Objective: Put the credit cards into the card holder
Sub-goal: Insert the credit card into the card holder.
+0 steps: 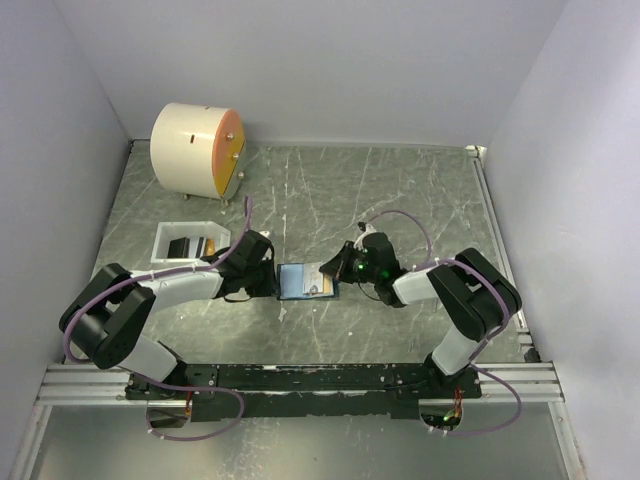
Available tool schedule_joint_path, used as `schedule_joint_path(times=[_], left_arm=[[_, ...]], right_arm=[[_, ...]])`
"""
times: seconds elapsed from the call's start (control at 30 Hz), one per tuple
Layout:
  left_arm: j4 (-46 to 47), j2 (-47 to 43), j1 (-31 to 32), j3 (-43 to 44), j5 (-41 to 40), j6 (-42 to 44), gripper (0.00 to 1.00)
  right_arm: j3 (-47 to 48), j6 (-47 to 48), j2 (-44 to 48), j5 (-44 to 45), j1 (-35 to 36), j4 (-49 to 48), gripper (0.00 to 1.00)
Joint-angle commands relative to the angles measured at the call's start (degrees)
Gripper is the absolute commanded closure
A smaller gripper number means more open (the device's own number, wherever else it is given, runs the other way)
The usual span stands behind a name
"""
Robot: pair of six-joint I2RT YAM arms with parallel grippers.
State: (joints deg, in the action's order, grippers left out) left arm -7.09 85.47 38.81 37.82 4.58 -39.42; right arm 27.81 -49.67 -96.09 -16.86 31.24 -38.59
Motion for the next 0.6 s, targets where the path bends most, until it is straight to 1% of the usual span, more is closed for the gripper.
schedule_joint_path(times=[0.0,0.57], left_arm=[[-0.7,1.8,1.1,0.4,-1.0,0.1,0.87],[-0.6,1.9,1.6,0.6,-1.1,0.0,0.87]], right_arm=[[-1.1,4.1,1.6,3.4,1.6,-0.3,1.0],[0.1,3.0,1.8,3.5,3.1,3.6,1.0]])
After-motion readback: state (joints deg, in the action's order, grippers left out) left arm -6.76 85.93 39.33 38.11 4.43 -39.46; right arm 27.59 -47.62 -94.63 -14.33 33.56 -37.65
